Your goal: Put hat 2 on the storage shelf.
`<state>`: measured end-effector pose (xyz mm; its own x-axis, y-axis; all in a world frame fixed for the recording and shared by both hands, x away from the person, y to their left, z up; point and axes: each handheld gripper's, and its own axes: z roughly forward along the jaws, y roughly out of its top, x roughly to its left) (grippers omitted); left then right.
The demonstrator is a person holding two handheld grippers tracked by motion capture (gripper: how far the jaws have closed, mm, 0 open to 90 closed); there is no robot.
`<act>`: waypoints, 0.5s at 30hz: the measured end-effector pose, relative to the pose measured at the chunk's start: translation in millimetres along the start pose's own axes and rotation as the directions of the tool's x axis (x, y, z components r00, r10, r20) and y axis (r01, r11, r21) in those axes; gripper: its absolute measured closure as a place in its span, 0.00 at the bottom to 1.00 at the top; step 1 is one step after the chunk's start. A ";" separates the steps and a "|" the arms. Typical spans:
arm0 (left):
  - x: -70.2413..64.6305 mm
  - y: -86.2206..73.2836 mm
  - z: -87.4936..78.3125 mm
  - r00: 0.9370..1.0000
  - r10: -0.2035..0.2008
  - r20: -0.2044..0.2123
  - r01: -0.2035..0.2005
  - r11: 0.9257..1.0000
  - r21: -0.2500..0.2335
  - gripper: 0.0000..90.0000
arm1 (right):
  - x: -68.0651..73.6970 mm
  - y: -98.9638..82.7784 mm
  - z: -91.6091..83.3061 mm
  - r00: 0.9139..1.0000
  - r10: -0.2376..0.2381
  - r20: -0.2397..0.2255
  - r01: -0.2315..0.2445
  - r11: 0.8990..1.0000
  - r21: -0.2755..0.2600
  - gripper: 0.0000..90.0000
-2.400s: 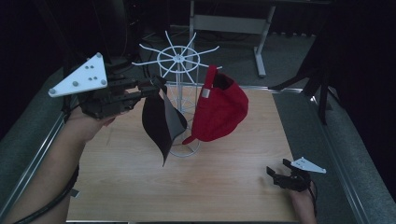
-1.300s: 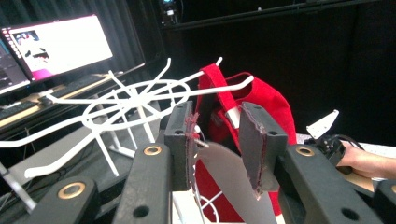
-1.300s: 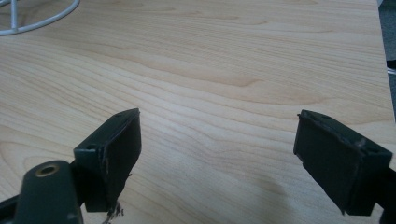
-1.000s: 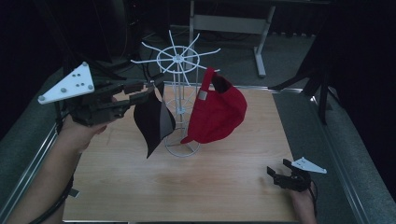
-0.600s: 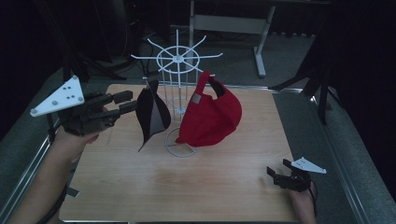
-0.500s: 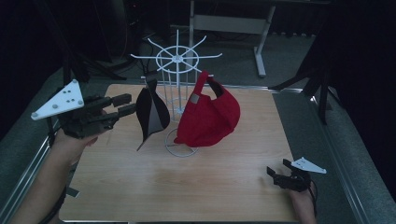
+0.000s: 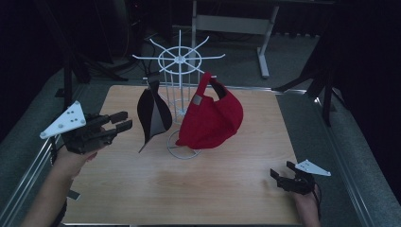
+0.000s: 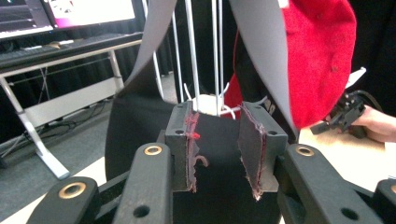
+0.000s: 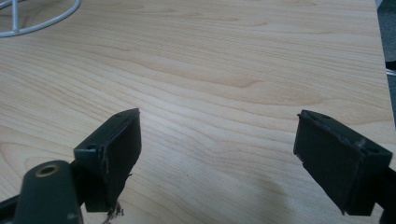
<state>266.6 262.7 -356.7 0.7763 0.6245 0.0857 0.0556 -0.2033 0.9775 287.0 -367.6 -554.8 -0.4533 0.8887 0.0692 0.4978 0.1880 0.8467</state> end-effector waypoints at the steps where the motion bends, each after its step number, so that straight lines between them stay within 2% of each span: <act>1: 0.5 -5.8 0.2 1.000 -0.008 0.001 0.008 1.000 -0.002 0.74 | -0.1 0.0 0.0 1.000 -0.001 0.000 0.001 1.000 0.000 0.17; 6: 1.7 -28.0 0.9 1.000 -0.025 -0.018 0.026 1.000 0.012 0.74 | 0.0 0.1 0.3 1.000 -0.002 0.004 0.002 1.000 -0.001 0.17; 8: 2.5 -38.9 1.4 0.998 -0.052 -0.016 0.053 0.999 0.014 0.74 | -0.1 0.2 0.2 1.000 -0.002 0.004 0.002 1.000 -0.002 0.17; 15: 2.7 -76.9 3.4 0.996 -0.089 -0.031 0.090 0.995 0.045 0.74 | -0.8 0.2 -0.1 1.000 -0.003 0.006 0.003 1.000 -0.006 0.17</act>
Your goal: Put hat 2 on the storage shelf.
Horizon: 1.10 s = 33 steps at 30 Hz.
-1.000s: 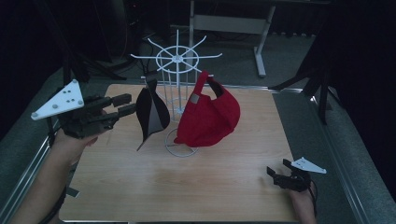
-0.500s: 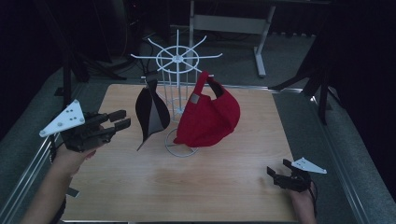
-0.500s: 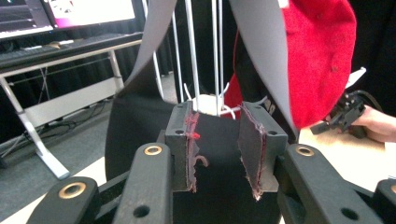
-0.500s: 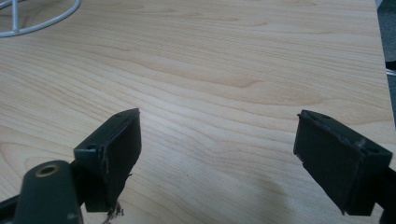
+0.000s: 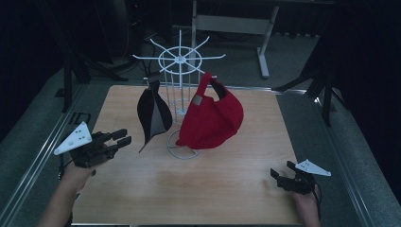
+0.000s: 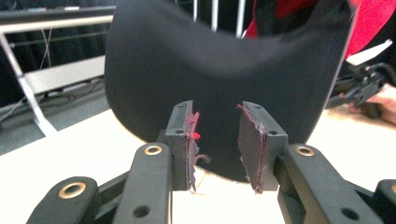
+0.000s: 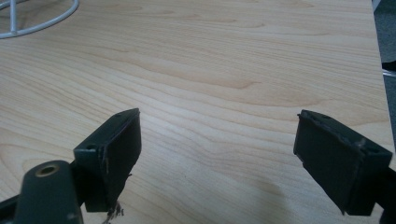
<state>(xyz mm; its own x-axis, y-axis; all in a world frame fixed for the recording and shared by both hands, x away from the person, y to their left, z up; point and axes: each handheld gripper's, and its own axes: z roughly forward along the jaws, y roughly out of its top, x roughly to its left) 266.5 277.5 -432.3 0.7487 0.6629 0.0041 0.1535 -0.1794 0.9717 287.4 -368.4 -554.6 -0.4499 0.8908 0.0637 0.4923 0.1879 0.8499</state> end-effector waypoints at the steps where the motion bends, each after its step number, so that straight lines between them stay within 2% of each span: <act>1: 0.1 -4.7 0.5 1.000 -0.007 -0.002 0.007 1.000 0.003 0.74 | -0.1 0.1 -0.1 1.000 0.000 0.002 0.000 1.000 0.000 0.17; 18: -5.5 -66.0 6.4 0.996 -0.084 -0.004 0.084 0.995 0.058 0.74 | 1.3 0.1 -0.3 1.000 -0.003 0.004 0.003 1.000 -0.002 0.17; 24: -10.3 -82.5 5.8 0.994 -0.110 -0.004 0.110 0.992 0.058 0.74 | 1.2 0.4 -0.4 1.000 -0.003 0.006 0.003 1.000 -0.003 0.17; 28: -12.9 -92.2 4.9 0.993 -0.115 -0.010 0.115 0.991 0.075 0.74 | 1.0 0.4 -0.3 1.000 -0.003 0.008 0.003 1.000 -0.004 0.17; 33: -12.4 -101.7 2.9 0.990 -0.141 -0.012 0.142 0.988 0.069 0.74 | 1.2 0.7 -0.2 1.000 -0.005 0.012 0.005 1.000 -0.003 0.17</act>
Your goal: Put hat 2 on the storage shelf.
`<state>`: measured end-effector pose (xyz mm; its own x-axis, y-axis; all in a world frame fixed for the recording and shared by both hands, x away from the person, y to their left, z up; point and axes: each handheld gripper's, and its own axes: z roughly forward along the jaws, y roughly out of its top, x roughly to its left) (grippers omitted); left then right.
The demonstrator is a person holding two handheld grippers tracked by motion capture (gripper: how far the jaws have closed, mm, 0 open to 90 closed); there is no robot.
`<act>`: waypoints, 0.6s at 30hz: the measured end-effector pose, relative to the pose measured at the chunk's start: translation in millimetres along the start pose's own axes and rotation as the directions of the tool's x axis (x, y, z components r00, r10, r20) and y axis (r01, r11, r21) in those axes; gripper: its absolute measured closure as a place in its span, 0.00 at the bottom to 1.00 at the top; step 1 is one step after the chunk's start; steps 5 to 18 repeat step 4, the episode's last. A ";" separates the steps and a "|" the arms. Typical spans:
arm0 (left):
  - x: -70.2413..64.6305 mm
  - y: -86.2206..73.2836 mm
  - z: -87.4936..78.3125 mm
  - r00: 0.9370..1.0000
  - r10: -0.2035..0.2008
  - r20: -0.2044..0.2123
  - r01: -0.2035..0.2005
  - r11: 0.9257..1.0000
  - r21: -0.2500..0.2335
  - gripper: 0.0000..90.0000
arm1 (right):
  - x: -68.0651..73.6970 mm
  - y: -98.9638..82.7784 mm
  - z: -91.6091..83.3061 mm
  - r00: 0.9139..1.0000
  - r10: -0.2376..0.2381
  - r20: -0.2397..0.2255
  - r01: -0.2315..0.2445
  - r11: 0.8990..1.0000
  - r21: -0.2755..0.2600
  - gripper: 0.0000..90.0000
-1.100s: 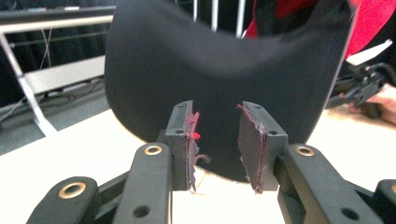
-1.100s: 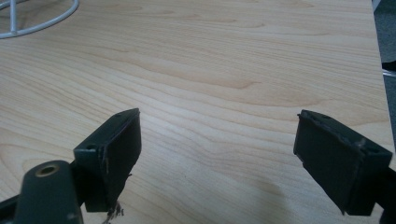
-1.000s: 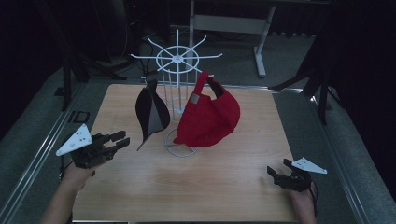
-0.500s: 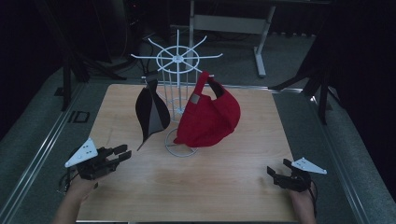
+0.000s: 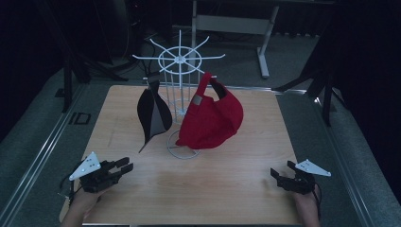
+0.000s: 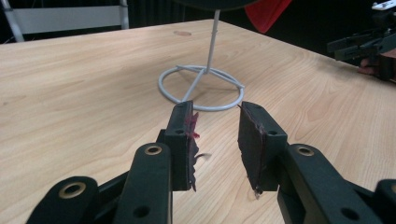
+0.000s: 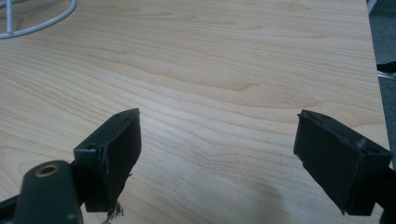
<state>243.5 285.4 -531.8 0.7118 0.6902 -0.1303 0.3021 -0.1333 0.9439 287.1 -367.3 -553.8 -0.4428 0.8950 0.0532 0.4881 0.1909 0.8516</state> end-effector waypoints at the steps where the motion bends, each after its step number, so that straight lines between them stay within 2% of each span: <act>1: 0.3 -1.4 -0.1 1.000 -0.001 -0.001 0.001 1.000 0.004 0.74 | 0.1 0.0 0.1 1.000 0.000 0.000 0.000 1.000 0.001 0.17; 18: 0.9 -5.2 0.5 1.000 -0.006 -0.002 0.006 1.000 0.014 0.74 | 0.3 -0.1 0.5 1.000 -0.002 0.003 0.002 1.000 0.002 0.17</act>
